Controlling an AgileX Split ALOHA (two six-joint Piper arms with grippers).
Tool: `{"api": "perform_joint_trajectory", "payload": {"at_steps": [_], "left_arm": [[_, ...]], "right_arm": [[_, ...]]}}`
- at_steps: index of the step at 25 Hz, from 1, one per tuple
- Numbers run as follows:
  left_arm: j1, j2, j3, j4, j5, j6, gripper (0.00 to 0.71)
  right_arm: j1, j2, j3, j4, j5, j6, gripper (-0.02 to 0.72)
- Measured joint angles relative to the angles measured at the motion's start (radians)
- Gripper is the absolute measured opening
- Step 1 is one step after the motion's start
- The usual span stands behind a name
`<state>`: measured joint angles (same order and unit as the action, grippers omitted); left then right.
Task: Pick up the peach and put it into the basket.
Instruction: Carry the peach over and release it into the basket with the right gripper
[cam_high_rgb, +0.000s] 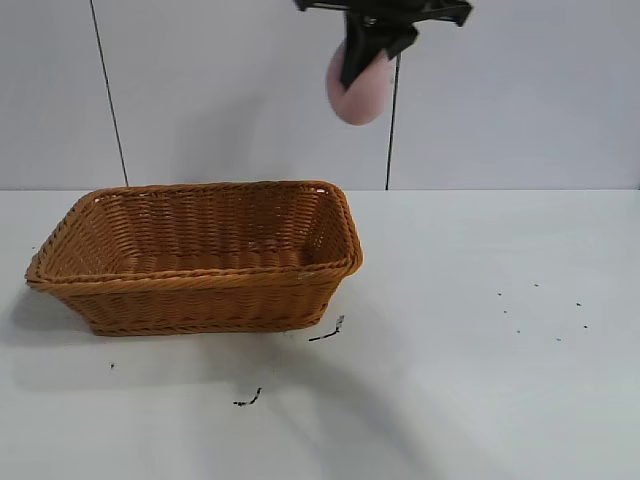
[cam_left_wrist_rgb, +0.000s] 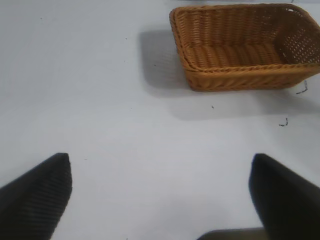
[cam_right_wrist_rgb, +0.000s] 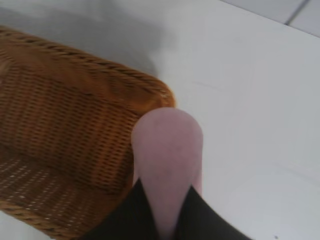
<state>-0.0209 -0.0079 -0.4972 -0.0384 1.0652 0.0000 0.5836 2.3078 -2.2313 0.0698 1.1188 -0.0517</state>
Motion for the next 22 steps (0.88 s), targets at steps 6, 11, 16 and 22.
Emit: {"api": "perform_joint_trajectory", "payload": {"at_steps": [6, 11, 16, 22], "left_arm": [[0.000, 0.000, 0.000, 0.000, 0.000, 0.000, 0.693], [0.000, 0.000, 0.000, 0.000, 0.000, 0.000, 0.693], [0.000, 0.000, 0.000, 0.000, 0.000, 0.000, 0.693], [0.000, 0.000, 0.000, 0.000, 0.000, 0.000, 0.693]], "right_arm": [[0.019, 0.136, 0.000, -0.015, -0.122, -0.008, -0.008], [0.019, 0.179, 0.000, -0.015, -0.131, -0.019, 0.066], [0.019, 0.178, 0.000, -0.011, -0.137, -0.023, 0.520], [0.019, 0.135, -0.023, -0.011, -0.093, -0.025, 0.685]]}}
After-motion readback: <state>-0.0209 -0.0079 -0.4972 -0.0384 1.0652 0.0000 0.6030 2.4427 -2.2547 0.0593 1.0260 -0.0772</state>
